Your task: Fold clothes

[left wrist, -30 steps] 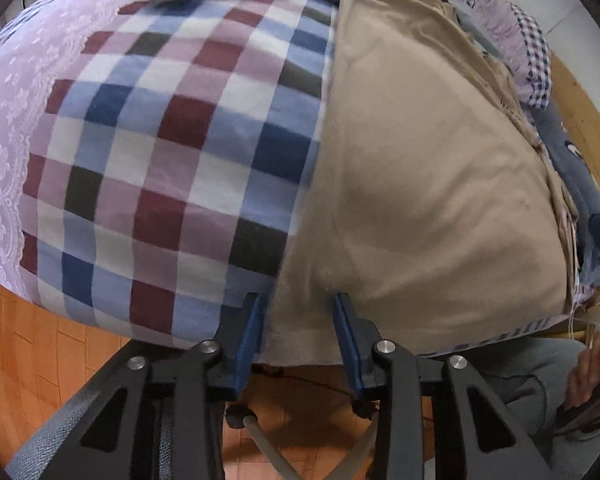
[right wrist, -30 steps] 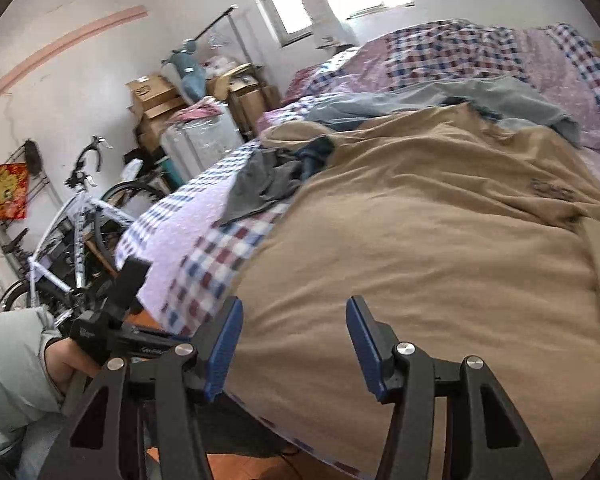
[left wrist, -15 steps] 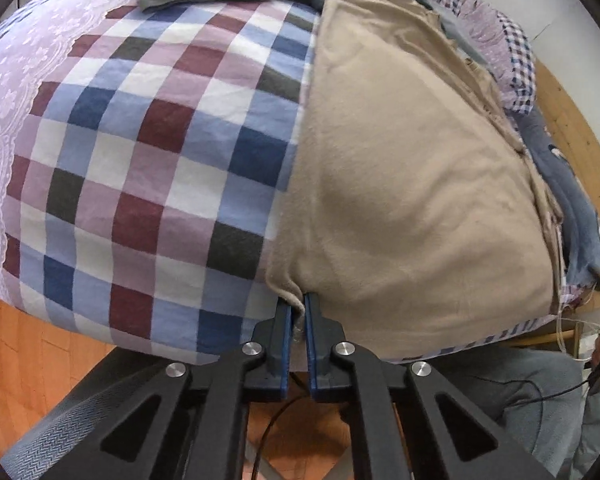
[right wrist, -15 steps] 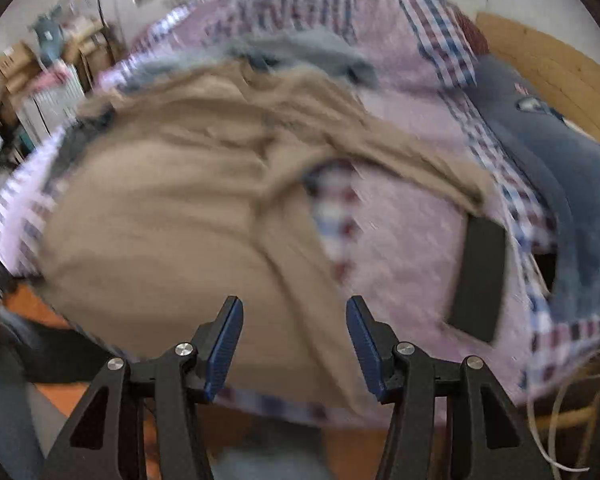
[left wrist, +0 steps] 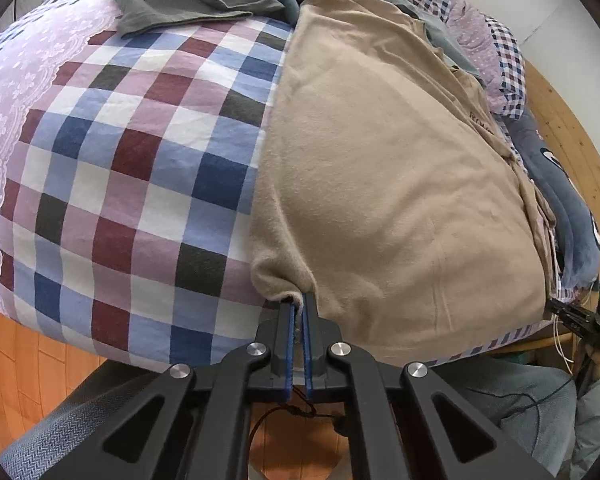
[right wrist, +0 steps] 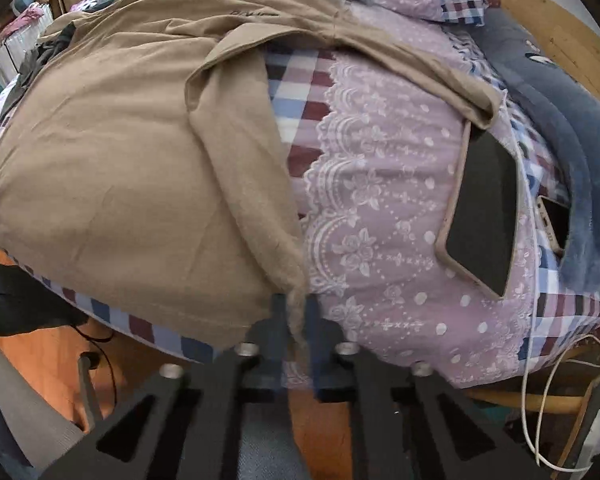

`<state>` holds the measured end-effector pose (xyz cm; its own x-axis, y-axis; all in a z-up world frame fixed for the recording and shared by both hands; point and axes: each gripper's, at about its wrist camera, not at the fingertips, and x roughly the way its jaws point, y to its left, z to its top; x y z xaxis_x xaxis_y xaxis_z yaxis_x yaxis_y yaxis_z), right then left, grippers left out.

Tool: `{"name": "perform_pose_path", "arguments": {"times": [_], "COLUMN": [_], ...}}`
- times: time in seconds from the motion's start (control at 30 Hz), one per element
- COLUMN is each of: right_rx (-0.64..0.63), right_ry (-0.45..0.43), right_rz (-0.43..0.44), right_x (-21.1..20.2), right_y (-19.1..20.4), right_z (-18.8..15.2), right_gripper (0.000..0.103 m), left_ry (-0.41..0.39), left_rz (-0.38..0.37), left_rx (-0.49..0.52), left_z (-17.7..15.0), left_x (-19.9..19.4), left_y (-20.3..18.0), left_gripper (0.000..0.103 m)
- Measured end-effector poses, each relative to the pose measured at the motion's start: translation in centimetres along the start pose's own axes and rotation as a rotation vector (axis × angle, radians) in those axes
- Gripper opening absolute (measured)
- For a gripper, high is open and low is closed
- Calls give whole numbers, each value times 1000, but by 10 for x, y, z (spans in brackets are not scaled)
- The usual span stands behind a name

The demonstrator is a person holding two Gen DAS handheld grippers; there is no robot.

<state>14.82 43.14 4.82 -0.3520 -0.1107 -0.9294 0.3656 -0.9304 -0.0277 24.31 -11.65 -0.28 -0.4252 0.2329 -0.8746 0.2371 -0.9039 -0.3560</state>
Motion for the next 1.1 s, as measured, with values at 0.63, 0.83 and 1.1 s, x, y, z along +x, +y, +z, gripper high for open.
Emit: {"name": "perform_pose_path", "arguments": {"times": [0.63,0.83,1.1], "right_rx": [186,273,385], "right_ry": [114,31,-263], "right_rz": [35,-12,65], "right_x": [-8,-23,-48], "right_y": [-22,-33,-15], "right_z": [-30,-24,24], "right_gripper": [3,20,42], "left_ry": [-140,-167,-223], "left_rz": [-53,-33,-21], "left_rx": [-221,-216,-212], "left_z": [-3,0,4], "left_x": [-43,-44,-50], "left_y": [45,40,35], "left_gripper": [1,2,42]}}
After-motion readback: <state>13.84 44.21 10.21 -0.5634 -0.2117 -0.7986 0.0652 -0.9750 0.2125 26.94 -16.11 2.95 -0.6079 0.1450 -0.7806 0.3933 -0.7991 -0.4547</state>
